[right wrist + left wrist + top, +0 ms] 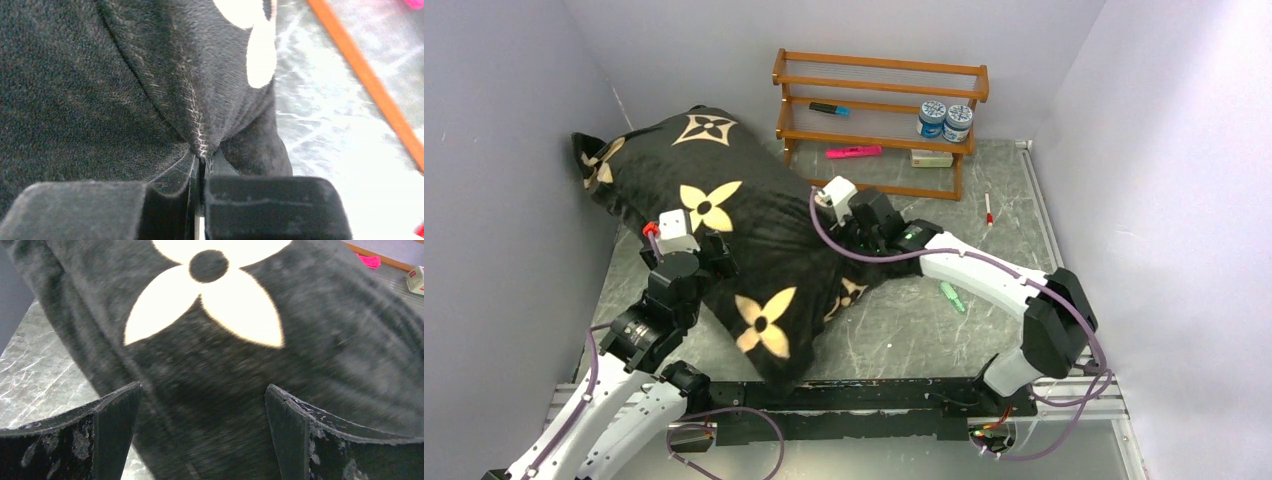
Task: Remove the pillowcase from the pillow
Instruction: Move the pillow to the center of the board.
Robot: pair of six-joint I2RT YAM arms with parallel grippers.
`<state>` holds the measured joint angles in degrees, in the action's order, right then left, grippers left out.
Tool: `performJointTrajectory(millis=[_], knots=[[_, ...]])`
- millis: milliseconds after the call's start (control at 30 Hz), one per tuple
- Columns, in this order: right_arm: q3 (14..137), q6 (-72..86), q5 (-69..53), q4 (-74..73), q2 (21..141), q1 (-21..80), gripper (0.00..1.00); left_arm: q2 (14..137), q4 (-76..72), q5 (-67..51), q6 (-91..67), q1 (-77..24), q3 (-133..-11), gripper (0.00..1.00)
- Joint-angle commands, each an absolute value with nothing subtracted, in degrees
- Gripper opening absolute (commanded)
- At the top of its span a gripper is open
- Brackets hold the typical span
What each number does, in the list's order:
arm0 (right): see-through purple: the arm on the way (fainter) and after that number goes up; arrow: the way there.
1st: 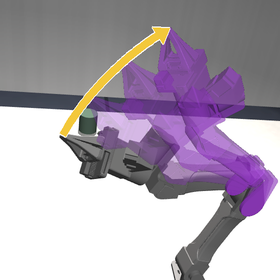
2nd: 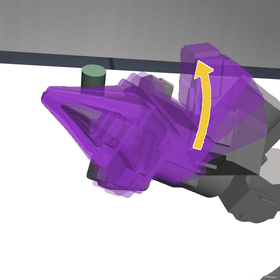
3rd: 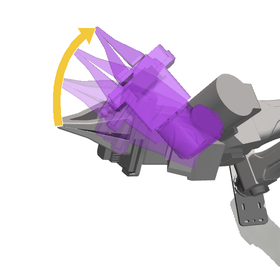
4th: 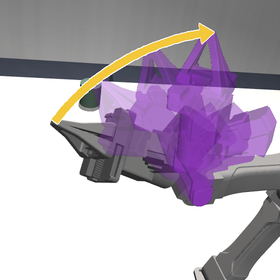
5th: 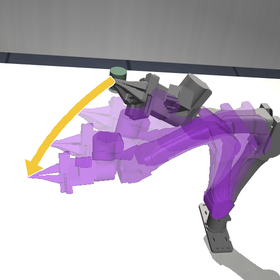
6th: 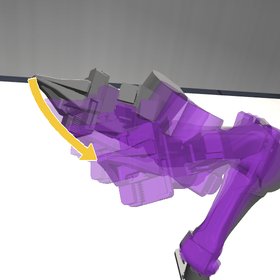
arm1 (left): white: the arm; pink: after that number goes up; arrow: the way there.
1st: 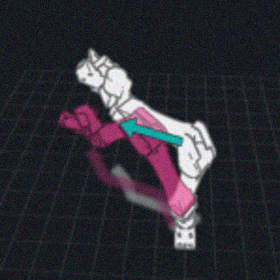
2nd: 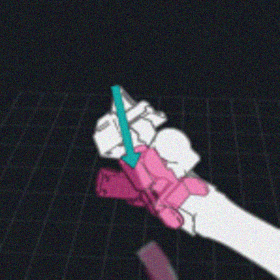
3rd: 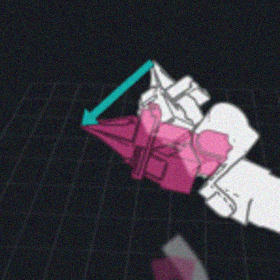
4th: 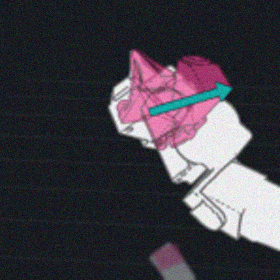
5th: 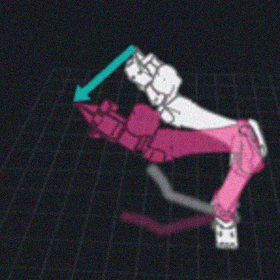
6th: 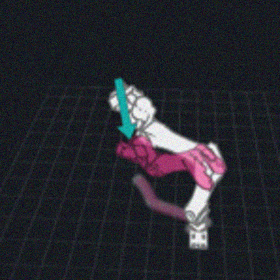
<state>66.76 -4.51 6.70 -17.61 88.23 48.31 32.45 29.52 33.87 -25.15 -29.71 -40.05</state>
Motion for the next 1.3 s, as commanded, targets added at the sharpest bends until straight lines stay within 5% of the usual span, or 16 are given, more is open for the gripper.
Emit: performJointTrajectory(millis=[0, 767, 967, 1100, 1267], knots=[[70.3, -10.7, 20.2, -18.7, 82.8, 41.1, 0.0, 31.7, 27.6, 34.5, -25.0, -29.8, -39.7, 0.97], [58.1, 10.2, 43.6, -30.5, 67.8, 24.9, 0.0, 35.4, 35.3, 37.3, -38.2, -29.7, -44.0, 0.98], [56.1, 8.0, 46.4, -28.1, 62.8, 23.0, 0.1, 39.9, 35.7, 39.0, -44.2, -29.8, -45.8, 0.98], [58.3, 5.7, 41.7, -27.5, 61.1, 22.5, 0.3, 43.2, 35.8, 39.6, -47.2, -29.7, -47.7, 0.98], [60.6, -1.4, 25.7, -26.1, 57.6, 22.7, 0.77, 46.1, 37.3, 39.5, -51.8, -28.5, -49.1, 0.98]])
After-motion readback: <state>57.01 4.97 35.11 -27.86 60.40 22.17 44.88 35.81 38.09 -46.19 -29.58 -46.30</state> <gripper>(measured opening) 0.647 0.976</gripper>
